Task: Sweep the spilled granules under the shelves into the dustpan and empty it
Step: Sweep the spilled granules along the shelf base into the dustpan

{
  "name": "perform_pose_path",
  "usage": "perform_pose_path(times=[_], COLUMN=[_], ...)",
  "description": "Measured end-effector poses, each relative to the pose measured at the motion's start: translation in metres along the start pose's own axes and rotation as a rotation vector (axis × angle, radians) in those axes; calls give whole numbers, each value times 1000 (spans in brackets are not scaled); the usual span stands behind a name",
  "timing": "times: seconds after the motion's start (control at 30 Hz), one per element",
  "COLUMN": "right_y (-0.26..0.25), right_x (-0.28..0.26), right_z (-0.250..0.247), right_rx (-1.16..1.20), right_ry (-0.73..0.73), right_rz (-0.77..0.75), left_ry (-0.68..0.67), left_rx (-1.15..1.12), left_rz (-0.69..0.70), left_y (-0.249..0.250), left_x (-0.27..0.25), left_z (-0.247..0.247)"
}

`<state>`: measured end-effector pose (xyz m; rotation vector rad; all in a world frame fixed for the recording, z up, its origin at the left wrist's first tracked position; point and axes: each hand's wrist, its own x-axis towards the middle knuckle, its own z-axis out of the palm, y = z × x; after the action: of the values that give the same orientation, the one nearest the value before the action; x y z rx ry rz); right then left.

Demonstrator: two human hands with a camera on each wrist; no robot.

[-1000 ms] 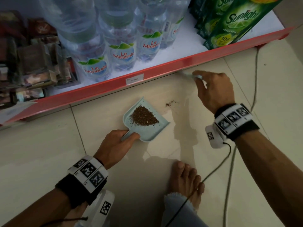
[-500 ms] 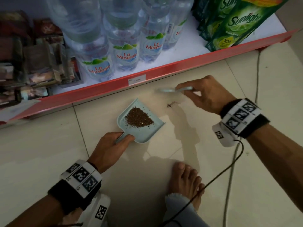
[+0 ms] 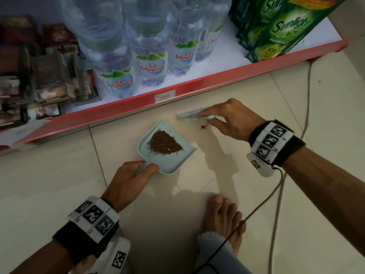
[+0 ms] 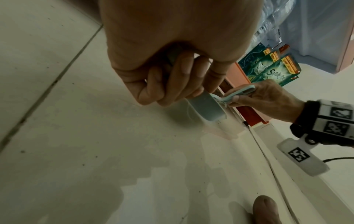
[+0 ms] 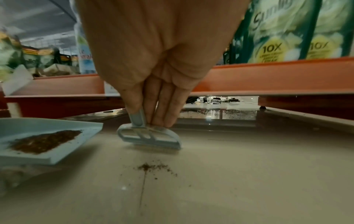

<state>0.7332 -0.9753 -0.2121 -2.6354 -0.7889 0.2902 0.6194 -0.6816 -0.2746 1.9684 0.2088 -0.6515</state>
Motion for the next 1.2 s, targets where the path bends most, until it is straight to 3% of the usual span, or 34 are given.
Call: perform_pose_path(times=[0.17,0.3,0.47,0.67,0.87,0.93,1.03,1.1,1.2], right_y=[9,6,-18,-23,11,19,23,31,44], right_x=[-20,-7,6,10,-16,-23,-27,-26,-18], right_z=[1,9,16,45,33,24,6,-7,-19], right_rx=[4,8,133,548,300,510,853,768,245], right_ry=[127,268,482,312,427,450,529,582,544], right_rz=[63,188,239,534,706,778,736,707,682], left_ry=[-16,-30,-17,-9,-24,-28,-39,-35,-40], left_rx=[12,19,-12,5,-7,1,23,24,8], left_rz=[5,12,-12,-16,-15,-4,11,7,4], left_y=[-1,0,-4,-5,-3,-2,0,0,0], left_x=[1,2,1,0,-1,-1,1,2,2], left_z=[3,4,2,3,1,2,4,5,5])
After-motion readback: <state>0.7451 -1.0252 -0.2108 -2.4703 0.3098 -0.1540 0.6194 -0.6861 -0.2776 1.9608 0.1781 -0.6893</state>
